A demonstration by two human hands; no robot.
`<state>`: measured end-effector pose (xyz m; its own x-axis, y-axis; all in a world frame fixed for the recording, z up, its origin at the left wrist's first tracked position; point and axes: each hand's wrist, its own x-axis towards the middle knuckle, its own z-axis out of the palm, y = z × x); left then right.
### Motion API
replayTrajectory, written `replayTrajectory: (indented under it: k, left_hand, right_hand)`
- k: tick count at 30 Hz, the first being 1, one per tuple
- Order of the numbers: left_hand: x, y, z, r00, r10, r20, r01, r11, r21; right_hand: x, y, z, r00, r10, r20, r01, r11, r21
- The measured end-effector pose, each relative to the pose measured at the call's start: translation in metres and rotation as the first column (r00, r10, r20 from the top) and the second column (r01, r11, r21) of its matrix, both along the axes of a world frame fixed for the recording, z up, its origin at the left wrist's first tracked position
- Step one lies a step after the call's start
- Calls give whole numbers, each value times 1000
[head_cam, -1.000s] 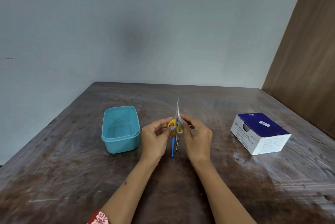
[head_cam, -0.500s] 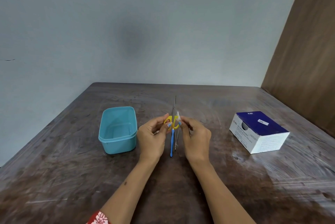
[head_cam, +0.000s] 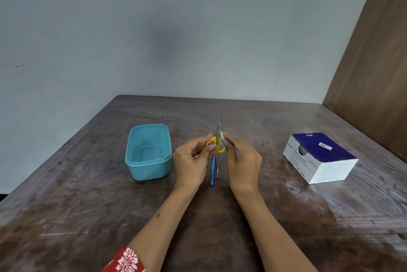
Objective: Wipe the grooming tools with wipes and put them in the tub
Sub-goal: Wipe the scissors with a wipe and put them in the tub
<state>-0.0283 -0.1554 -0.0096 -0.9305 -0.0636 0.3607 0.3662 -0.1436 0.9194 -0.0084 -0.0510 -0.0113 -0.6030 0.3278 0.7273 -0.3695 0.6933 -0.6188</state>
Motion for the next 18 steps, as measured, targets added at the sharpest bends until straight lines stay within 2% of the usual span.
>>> replayTrajectory:
  k: [5,10,15,18]
  left_hand:
    - [0,-1,0,999,40,-16,-40,999,15]
    - [-1,-1,-1,1000,10,-4,-10,1000,0]
    - [-4,-2,-3,1000,31,0,-31,999,-40]
    - [-6,-1,-6,1000,1,23,0,999,-38]
  right_hand:
    - [1,-2,-1,999,-1,51,2,1000,-17]
    - [1,-2,1,1000,-16,13,15,1000,19]
    - [0,-3,-4,984,-17,175,19,1000,-11]
    - [1,-3,0,997,-40,67,42,999,-24]
